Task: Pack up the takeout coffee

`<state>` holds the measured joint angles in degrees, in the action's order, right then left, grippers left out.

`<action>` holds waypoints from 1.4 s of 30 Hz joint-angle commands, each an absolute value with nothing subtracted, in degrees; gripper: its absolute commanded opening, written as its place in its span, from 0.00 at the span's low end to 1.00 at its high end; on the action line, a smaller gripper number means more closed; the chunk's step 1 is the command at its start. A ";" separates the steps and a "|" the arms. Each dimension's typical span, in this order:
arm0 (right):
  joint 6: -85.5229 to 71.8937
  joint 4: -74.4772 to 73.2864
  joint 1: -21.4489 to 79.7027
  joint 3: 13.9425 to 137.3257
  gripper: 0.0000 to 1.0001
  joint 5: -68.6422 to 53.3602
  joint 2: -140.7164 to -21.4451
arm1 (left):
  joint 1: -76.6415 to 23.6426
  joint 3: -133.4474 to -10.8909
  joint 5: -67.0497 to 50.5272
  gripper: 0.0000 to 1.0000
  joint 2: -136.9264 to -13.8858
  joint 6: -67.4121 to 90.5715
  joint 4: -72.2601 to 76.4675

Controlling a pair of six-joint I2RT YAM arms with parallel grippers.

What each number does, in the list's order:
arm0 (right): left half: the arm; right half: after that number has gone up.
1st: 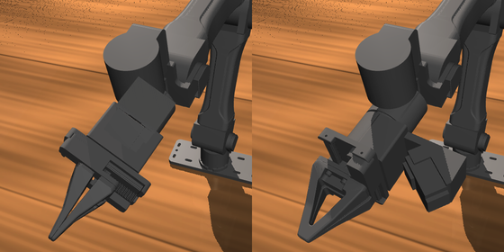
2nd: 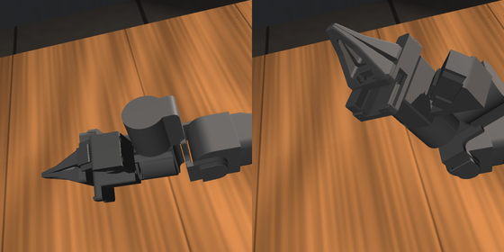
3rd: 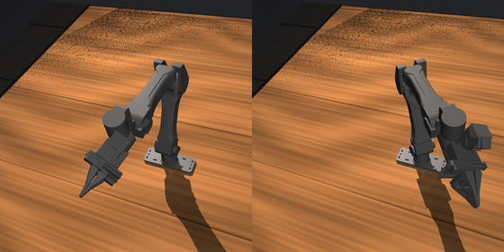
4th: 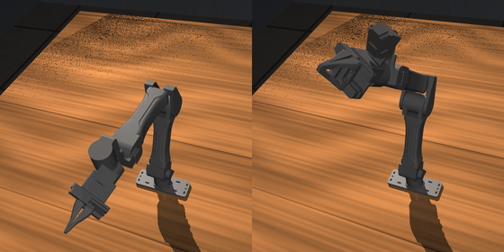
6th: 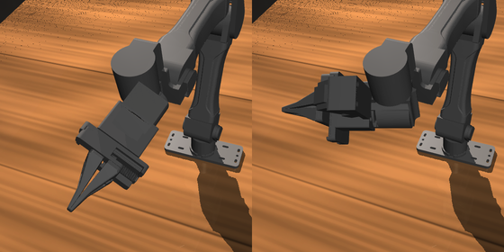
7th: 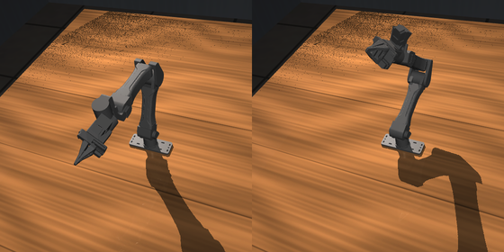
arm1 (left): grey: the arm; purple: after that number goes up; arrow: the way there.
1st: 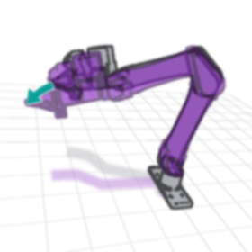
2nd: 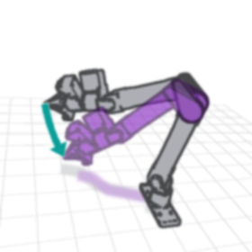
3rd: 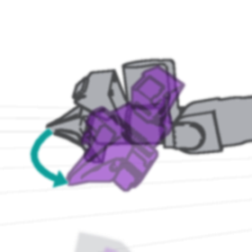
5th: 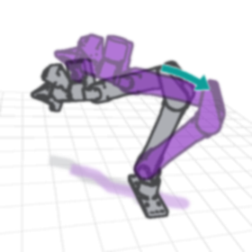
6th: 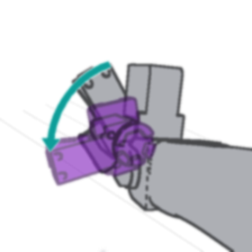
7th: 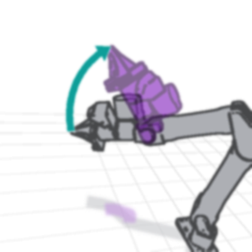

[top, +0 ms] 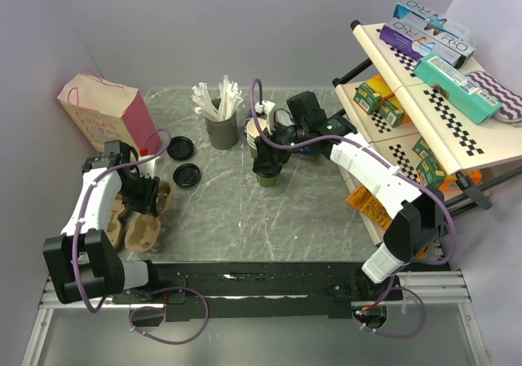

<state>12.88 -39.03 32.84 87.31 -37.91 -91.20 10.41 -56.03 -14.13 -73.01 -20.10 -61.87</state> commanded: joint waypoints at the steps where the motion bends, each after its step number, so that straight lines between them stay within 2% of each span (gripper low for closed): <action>1: 12.48 -37.27 32.34 86.75 0.71 -37.88 -87.63 | 10.28 -54.76 -7.83 0.01 -74.88 -16.26 -56.08; 7: 12.31 -37.00 32.34 87.45 0.71 -38.50 -88.24 | 10.28 -54.58 -2.29 0.01 -75.50 -13.45 -53.62; 10: 12.22 -37.00 32.43 88.94 0.71 -38.85 -89.29 | 10.28 -54.41 -0.71 0.07 -76.28 -11.87 -53.09; 14: 11.95 -37.09 32.43 92.01 0.71 -39.46 -90.96 | 10.28 -55.02 -2.28 0.25 -77.43 -11.86 -54.05; 16: 11.52 -36.83 32.52 93.07 0.71 -39.73 -92.01 | 10.28 -55.54 -3.16 0.31 -77.69 -12.22 -54.49; 17: 11.43 -36.74 32.61 93.95 0.71 -39.99 -92.28 | 10.37 -55.81 -3.51 0.38 -77.61 -12.39 -54.75; 24: 11.16 -36.12 32.87 96.50 0.71 -40.25 -93.95 | 10.28 -60.73 -8.96 0.56 -74.71 -14.50 -57.83; 27: 11.16 -35.69 32.78 96.77 0.71 -40.43 -94.39 | 10.28 -63.01 -11.50 0.58 -74.88 -15.29 -60.28; 31: 11.43 -35.16 32.78 98.00 0.71 -40.17 -95.18 | 10.28 -72.64 -17.92 0.59 -72.78 -15.64 -63.10; 34: 10.90 -34.54 32.78 99.23 0.71 -40.69 -95.45 | 10.28 -81.00 -22.13 0.62 -68.92 -14.94 -58.82; 38: 10.11 -34.37 32.78 101.60 0.71 -41.31 -95.71 | 10.28 -88.93 -20.84 0.74 -65.92 -13.97 -49.85; 42: 9.49 -33.66 32.78 101.78 0.71 -41.66 -95.36 | 10.37 -92.63 -16.36 0.80 -67.22 -14.76 -39.75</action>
